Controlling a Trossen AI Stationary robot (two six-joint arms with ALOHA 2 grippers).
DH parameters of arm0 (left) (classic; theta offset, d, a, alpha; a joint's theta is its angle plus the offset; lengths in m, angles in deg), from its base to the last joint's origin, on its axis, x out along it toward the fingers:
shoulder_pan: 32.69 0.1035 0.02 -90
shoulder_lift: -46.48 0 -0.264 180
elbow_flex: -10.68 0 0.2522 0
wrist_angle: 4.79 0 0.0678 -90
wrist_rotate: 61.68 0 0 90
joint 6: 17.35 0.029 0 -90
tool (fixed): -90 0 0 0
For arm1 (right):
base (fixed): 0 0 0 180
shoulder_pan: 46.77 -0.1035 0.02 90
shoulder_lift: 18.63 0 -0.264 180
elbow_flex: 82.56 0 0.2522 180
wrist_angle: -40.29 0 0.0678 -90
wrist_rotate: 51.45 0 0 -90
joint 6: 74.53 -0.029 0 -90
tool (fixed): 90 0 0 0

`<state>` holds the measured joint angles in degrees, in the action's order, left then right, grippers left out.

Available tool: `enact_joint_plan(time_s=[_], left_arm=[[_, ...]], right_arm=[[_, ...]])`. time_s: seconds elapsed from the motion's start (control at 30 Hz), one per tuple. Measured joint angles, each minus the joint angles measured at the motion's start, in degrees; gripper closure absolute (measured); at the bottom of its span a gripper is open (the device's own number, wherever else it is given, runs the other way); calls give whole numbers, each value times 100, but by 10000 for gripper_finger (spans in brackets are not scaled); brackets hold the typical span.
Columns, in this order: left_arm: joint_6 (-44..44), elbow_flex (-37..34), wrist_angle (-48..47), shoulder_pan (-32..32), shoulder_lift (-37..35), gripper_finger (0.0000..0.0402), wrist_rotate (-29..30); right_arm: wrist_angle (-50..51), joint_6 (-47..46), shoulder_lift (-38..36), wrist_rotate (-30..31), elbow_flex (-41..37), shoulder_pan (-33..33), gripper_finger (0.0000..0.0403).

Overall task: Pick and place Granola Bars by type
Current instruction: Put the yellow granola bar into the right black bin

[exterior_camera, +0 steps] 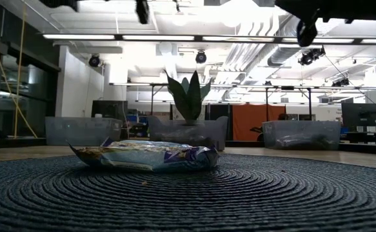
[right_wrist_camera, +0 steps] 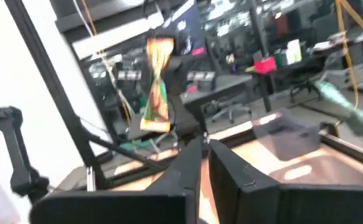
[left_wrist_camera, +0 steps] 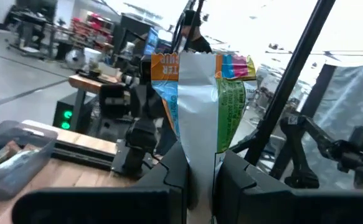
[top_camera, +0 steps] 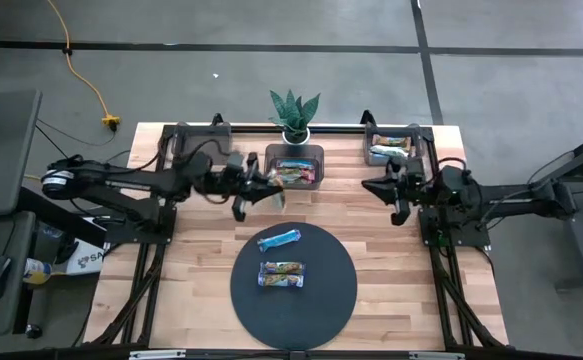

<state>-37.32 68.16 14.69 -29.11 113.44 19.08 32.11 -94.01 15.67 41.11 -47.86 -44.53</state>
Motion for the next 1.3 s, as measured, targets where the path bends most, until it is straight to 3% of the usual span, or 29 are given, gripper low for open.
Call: enact_joint_plan(time_s=[0.13,0.33,0.53,0.67,0.83,1.3], left_arm=[[6,648,-85,298,627,364,-743],[116,1563,-419,529,1370,364,-1421],[316,2135,-463,580,1905,364,-1634],[322,2369,-472,582,2158,364,-1726],[451,2560,-490,582,2348,364,-1701],[725,2609,-293,582,2396,364,-1381]], right_arm=[[-145,-2,585,-317,249,0,355],[-148,7,1156,-703,748,0,267],[-148,-106,1457,-943,1090,2,177],[-155,-256,1626,-938,1224,4,139],[-201,-261,1822,-930,1324,2,120],[-730,-398,2195,-638,1326,2,118]])
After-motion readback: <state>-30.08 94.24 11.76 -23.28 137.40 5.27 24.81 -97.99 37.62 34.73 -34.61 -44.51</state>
